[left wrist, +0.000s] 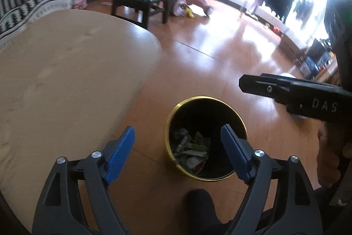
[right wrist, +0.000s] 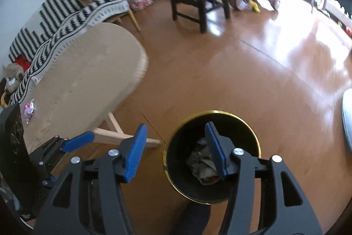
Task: Collect trash
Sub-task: 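Move the left tool to the pink-purple plush toy and close on it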
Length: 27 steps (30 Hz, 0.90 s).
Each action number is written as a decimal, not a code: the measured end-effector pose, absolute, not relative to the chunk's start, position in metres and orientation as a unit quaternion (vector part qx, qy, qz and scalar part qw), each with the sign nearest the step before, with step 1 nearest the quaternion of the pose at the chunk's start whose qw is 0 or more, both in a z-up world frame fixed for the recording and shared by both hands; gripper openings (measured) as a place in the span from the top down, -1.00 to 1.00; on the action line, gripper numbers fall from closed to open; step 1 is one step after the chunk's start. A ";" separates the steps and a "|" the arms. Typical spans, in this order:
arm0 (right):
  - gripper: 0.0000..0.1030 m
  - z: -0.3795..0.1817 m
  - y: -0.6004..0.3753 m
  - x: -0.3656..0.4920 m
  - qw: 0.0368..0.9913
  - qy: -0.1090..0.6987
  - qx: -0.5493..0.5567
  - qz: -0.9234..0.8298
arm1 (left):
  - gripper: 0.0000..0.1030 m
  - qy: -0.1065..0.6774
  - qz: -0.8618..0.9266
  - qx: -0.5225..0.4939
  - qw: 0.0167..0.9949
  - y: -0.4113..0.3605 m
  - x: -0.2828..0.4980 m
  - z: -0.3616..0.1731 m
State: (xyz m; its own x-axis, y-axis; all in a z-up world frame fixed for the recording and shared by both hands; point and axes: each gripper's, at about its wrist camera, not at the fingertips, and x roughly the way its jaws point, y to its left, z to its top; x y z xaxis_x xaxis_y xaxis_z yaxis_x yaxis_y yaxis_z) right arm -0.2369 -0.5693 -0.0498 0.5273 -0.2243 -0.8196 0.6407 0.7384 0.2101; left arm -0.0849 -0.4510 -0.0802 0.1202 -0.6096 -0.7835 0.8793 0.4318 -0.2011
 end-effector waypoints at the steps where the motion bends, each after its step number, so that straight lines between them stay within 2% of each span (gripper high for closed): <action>1: -0.25 -0.045 -0.561 -0.228 0.842 0.408 0.248 -0.250 | -0.60 0.423 -0.503 0.153 0.738 -0.443 -0.079 -0.075; 4: -0.27 -0.033 -0.541 -0.202 0.856 0.399 0.237 -0.227 | -0.70 0.413 -0.477 0.137 0.764 -0.413 -0.060 -0.061; 6: -0.36 -0.024 -0.524 -0.181 0.867 0.391 0.225 -0.212 | -0.78 0.406 -0.454 0.127 0.783 -0.390 -0.043 -0.051; 13: -0.55 -0.002 -0.448 -0.099 0.898 0.375 0.173 -0.153 | -0.80 0.382 -0.344 0.113 0.850 -0.294 0.026 -0.029; 23: -0.59 -0.021 -0.330 0.008 0.901 0.415 0.108 -0.065 | -0.81 0.406 -0.142 0.049 0.902 -0.146 0.163 -0.045; 27: -0.59 -0.038 -0.304 0.037 0.894 0.435 0.092 -0.047 | -0.81 0.426 -0.125 0.020 0.896 -0.131 0.203 -0.058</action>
State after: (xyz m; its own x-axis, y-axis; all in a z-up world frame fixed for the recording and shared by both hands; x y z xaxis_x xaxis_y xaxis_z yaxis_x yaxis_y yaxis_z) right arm 0.0371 -0.3038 -0.0382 0.6164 -0.0037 -0.7874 0.1635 0.9788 0.1234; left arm 0.2027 -0.1313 -0.0585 0.6067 -0.2064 -0.7677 0.2399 0.9682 -0.0707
